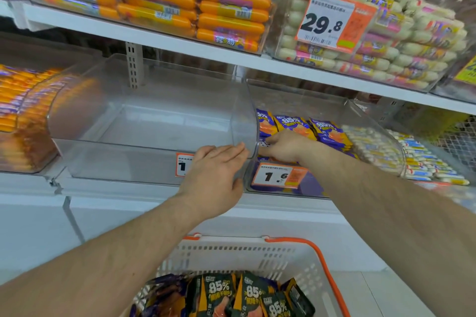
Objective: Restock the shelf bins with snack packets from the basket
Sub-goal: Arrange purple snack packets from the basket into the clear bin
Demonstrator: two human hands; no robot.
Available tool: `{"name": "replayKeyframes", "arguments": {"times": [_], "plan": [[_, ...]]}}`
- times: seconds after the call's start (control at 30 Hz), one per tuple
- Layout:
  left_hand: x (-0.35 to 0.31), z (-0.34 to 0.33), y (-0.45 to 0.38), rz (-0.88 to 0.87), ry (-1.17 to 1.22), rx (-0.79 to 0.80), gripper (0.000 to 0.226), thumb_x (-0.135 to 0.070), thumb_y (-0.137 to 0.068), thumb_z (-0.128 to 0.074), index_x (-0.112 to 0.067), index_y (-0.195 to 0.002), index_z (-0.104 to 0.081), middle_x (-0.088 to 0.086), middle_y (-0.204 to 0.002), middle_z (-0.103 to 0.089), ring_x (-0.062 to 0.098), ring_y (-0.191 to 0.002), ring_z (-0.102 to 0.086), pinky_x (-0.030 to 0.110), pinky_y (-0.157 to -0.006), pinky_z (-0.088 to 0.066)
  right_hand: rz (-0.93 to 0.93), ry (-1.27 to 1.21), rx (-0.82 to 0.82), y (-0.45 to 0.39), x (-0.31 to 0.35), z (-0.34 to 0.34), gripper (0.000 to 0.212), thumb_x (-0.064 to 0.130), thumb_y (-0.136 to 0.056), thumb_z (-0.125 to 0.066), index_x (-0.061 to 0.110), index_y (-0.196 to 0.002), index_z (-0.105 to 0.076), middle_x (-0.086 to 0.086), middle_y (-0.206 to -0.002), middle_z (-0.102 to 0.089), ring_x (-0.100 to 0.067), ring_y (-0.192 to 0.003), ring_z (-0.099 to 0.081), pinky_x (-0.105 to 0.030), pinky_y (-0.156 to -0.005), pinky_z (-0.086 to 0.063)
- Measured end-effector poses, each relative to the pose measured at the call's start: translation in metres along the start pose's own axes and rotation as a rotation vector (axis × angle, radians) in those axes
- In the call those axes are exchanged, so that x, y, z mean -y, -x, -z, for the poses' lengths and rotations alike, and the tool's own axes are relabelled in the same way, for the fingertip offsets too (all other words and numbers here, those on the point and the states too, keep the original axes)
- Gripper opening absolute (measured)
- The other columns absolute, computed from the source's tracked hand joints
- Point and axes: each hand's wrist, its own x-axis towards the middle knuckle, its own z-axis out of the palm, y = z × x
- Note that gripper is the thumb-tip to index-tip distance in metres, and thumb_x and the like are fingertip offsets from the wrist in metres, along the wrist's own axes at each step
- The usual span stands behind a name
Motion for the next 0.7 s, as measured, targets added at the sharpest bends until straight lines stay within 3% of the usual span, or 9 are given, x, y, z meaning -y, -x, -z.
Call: {"name": "replayKeyframes", "arguments": {"times": [0.13,0.3,0.47,0.57,0.63,0.7], "plan": [[0.000,-0.003,-0.001,-0.004,-0.006,-0.004,0.058,-0.036,-0.070,-0.048,-0.014,-0.119,-0.070,0.003,-0.125,-0.067,0.019,-0.108,-0.067,0.033,-0.099,-0.026,0.037,0.077,0.063,0.008,0.001,0.003,0.048,0.037,-0.095,-0.058,0.016,-0.139,-0.055,-0.008,-0.140,-0.055,-0.025,-0.124,-0.051,-0.038,-0.105,-0.043],[0.000,-0.005,-0.001,-0.009,-0.005,-0.036,0.059,-0.030,-0.063,-0.061,-0.012,-0.119,-0.070,0.004,-0.124,-0.068,0.021,-0.109,-0.066,0.034,-0.101,-0.024,0.052,0.145,0.084,0.010,0.004,0.003,0.054,0.034,-0.097,-0.057,0.022,-0.147,-0.043,-0.006,-0.148,-0.047,-0.025,-0.130,-0.046,-0.033,-0.103,-0.042],[0.000,-0.006,0.000,-0.026,0.035,-0.050,0.059,-0.030,-0.066,-0.060,-0.011,-0.122,-0.067,0.005,-0.128,-0.065,0.023,-0.117,-0.063,0.037,-0.108,-0.030,0.034,0.181,0.046,0.010,0.005,0.000,0.052,0.038,-0.098,-0.055,0.025,-0.147,-0.044,-0.005,-0.145,-0.049,-0.024,-0.127,-0.048,-0.033,-0.099,-0.045],[0.001,-0.007,0.003,-0.064,0.118,-0.142,0.052,-0.023,-0.072,-0.055,-0.009,-0.121,-0.067,0.008,-0.130,-0.063,0.026,-0.122,-0.058,0.035,-0.111,-0.023,-0.003,0.146,0.037,0.008,0.002,-0.003,0.049,0.040,-0.096,-0.057,0.024,-0.142,-0.051,-0.005,-0.136,-0.056,-0.023,-0.120,-0.053,-0.035,-0.096,-0.048],[0.003,-0.007,0.011,-0.145,0.210,-0.226,0.044,-0.015,-0.075,-0.049,-0.008,-0.113,-0.070,0.009,-0.128,-0.064,0.027,-0.122,-0.058,0.036,-0.110,-0.029,-0.004,0.019,-0.133,0.008,-0.002,-0.010,0.039,0.037,-0.092,-0.060,0.019,-0.126,-0.065,-0.008,-0.122,-0.065,-0.025,-0.111,-0.058,-0.033,-0.092,-0.050],[0.008,-0.011,0.027,-0.246,0.250,-0.232,0.038,-0.009,-0.075,-0.049,-0.008,-0.105,-0.072,0.007,-0.116,-0.068,0.026,-0.108,-0.062,0.037,-0.099,-0.044,0.064,-0.138,-0.599,0.014,-0.008,-0.027,0.031,0.026,-0.084,-0.058,0.016,-0.108,-0.074,-0.012,-0.104,-0.070,-0.033,-0.100,-0.061,-0.030,-0.080,-0.047]]}}
